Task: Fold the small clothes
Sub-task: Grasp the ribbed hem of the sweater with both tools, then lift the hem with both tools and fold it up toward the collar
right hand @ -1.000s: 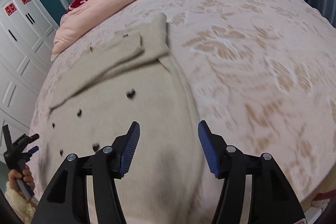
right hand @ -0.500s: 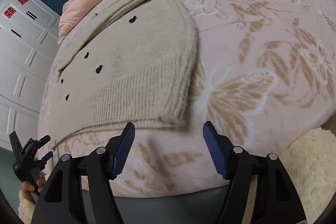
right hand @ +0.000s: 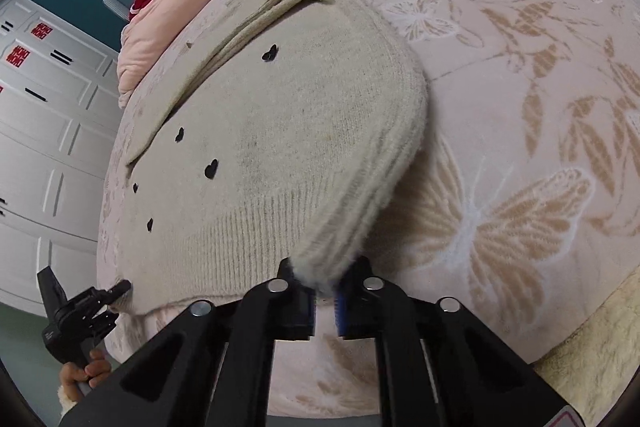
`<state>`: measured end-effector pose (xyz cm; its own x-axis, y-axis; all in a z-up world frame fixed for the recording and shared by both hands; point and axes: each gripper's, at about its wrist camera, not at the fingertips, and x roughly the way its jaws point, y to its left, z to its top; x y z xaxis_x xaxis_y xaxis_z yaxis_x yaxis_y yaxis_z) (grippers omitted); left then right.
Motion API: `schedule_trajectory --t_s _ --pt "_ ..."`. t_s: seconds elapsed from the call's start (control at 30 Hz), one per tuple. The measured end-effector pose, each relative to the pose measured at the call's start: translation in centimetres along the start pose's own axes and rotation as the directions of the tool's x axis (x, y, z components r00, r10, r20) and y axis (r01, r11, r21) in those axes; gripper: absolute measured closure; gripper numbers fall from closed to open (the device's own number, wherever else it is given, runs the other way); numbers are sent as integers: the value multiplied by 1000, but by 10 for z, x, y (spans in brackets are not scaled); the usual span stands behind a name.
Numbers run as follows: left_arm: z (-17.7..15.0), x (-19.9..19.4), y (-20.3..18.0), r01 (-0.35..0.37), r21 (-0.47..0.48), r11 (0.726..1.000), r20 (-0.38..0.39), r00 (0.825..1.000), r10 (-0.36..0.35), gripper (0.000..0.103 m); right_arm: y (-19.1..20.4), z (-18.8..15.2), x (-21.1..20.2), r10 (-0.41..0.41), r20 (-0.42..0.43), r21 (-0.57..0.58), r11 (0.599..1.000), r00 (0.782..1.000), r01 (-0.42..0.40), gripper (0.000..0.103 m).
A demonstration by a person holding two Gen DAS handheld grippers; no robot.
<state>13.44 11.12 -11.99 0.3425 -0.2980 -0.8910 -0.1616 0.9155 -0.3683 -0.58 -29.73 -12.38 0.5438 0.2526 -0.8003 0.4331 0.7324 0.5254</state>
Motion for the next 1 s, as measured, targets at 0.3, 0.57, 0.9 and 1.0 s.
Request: schedule_trajectory --t_s 0.3,0.57,0.9,1.0 --pt "-18 -63 10 91 28 995 43 995 -92 96 15 -5 -64 18 49 -133 991 999 -12 98" --pt "-77 -87 31 80 107 991 -30 997 -78 96 5 -42 -90 -111 -85 -361 930 990 73 98" --pt "-100 -58 62 95 -68 993 -14 995 -97 47 -28 -78 -61 -108 -139 -209 975 984 77 79" --pt "-86 -60 56 84 -45 995 51 995 -82 26 -26 -79 -57 -107 -96 -175 981 990 89 43"
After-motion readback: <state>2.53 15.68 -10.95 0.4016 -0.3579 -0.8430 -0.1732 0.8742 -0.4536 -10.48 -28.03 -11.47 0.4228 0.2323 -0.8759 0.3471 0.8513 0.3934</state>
